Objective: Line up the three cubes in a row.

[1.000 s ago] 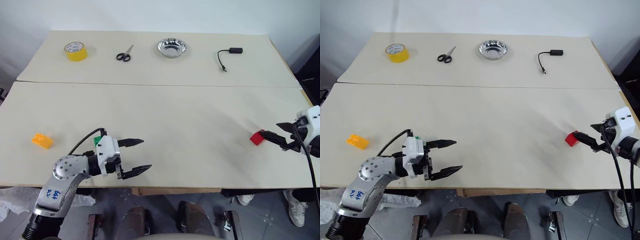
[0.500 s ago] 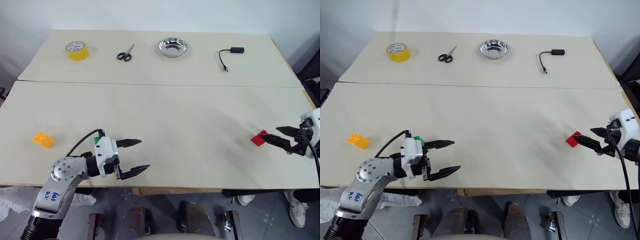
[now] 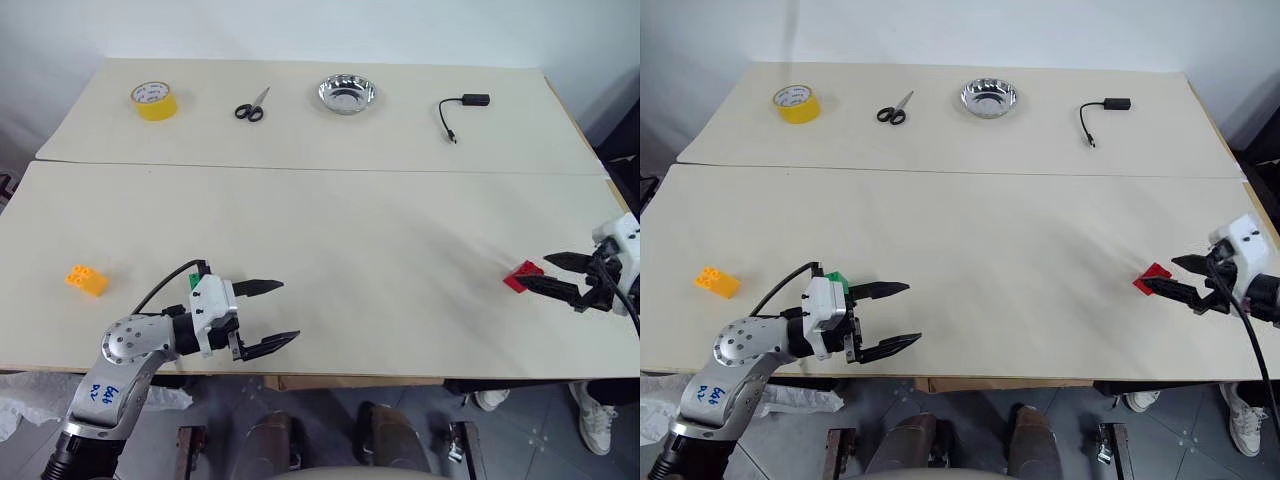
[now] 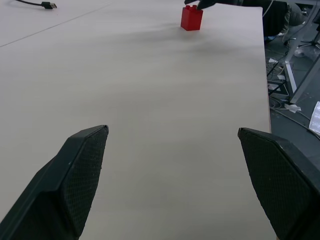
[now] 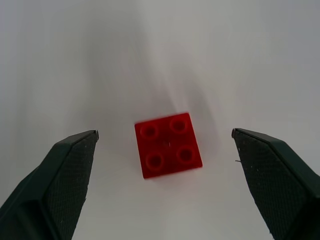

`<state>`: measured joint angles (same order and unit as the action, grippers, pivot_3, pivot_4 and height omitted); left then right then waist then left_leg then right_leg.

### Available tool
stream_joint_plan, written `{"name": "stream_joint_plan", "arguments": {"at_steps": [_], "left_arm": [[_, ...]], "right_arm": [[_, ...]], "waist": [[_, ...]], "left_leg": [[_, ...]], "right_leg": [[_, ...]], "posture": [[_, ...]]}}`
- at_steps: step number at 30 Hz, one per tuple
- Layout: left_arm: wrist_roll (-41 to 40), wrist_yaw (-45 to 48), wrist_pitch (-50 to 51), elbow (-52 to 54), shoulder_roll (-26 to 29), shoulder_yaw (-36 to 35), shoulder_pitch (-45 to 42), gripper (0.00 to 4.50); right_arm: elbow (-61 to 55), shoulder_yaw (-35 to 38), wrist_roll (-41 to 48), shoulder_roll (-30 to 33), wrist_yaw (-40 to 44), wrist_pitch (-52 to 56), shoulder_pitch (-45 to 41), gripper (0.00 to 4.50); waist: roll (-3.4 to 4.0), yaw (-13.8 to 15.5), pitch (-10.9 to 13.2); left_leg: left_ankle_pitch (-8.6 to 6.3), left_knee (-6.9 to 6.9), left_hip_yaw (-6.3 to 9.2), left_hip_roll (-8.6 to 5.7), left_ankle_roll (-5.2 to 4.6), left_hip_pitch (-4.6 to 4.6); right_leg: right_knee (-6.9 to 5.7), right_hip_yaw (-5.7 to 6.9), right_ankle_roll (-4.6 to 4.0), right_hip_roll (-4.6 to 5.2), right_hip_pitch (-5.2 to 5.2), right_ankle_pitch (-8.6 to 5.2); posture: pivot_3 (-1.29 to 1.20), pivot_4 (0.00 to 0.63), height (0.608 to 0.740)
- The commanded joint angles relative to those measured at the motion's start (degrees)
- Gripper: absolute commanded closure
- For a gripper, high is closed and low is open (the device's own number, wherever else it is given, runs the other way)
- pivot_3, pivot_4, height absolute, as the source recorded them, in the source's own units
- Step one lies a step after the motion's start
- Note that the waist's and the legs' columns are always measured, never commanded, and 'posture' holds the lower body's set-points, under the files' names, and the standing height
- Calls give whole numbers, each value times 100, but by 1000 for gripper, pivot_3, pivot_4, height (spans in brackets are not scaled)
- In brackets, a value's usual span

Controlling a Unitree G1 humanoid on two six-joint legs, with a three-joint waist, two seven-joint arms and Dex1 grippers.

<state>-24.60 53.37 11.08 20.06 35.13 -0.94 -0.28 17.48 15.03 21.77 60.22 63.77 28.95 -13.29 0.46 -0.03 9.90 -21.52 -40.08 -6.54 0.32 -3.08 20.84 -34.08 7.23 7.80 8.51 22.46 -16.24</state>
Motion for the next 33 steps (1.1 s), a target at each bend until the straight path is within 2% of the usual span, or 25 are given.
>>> {"name": "stream_joint_plan", "arguments": {"at_steps": [1, 4, 6, 14, 16, 19, 24, 28, 33], "left_arm": [[-23, 51, -86, 172, 13, 14, -84, 121], [-22, 73, -92, 146, 21, 10, -128, 121], [-32, 75, -80, 145, 23, -5, -157, 0], [-19, 75, -106, 174, 40, -47, -106, 0], [-16, 52, -99, 184, 42, -69, -98, 0], [-63, 42, -103, 250, 82, -207, 52, 0], [-162, -45, -58, 330, 96, -454, 265, 0], [-148, -102, -40, 485, 109, -552, 547, 0], [-164, -292, 11, 782, 91, -672, 881, 0]], "right_arm": [[433, -203, -306, 187, 253, -496, -268, 0], [835, -402, -456, 120, 394, -709, -568, 0], [1055, -493, -540, 66, 456, -888, -739, 412], [1595, -808, -850, 2, 767, -1598, -1040, 2940], [1609, -831, -841, -1, 954, -1816, -1148, 3013], [784, -1079, -596, -64, 1691, -1850, -1577, 3013], [-256, -1911, -594, -679, 2193, -1464, -2519, 3013], [-725, -2658, -836, -1361, 2149, -1191, -2904, 3013], [-1558, -3159, -996, -1737, 1800, -662, -2637, 3013]], "waist": [[0, -2, 0], [4, -11, 2], [5, -10, 3], [7, -8, 4], [9, -9, 5], [35, -40, 21], [45, -151, 27], [45, -126, 28], [44, 23, 30]], "left_leg": [[0, 0, 0, -1, 0, 0], [0, 0, 0, 0, 0, 0], [0, 0, 0, 0, 0, 1], [1, -4, 14, -1, 0, 15], [1, -4, 15, -1, 0, 15], [1, -5, 16, 0, 0, 17], [3, -5, 19, 14, 6, 16], [2, -5, 35, 13, 8, 29], [2, -8, 59, -13, 6, 45]], "right_leg": [[0, 0, 1, 0, 0, 0], [0, 0, 1, 0, 0, 0], [0, 1, 1, -1, 1, 0], [6, 16, 1, 0, 1, 0], [6, 17, 1, 0, 1, 1], [8, 18, 1, -1, 1, 1], [3, 21, 0, -10, 5, 0], [10, 36, -3, -9, 6, -1], [11, 43, -2, 6, 7, -1]], "posture": [[0, 150, 740], [0, 150, 740], [0, 150, 740], [0, 150, 740], [0, 150, 740], [0, 150, 740], [0, 150, 740], [0, 150, 740], [0, 150, 740]]}}
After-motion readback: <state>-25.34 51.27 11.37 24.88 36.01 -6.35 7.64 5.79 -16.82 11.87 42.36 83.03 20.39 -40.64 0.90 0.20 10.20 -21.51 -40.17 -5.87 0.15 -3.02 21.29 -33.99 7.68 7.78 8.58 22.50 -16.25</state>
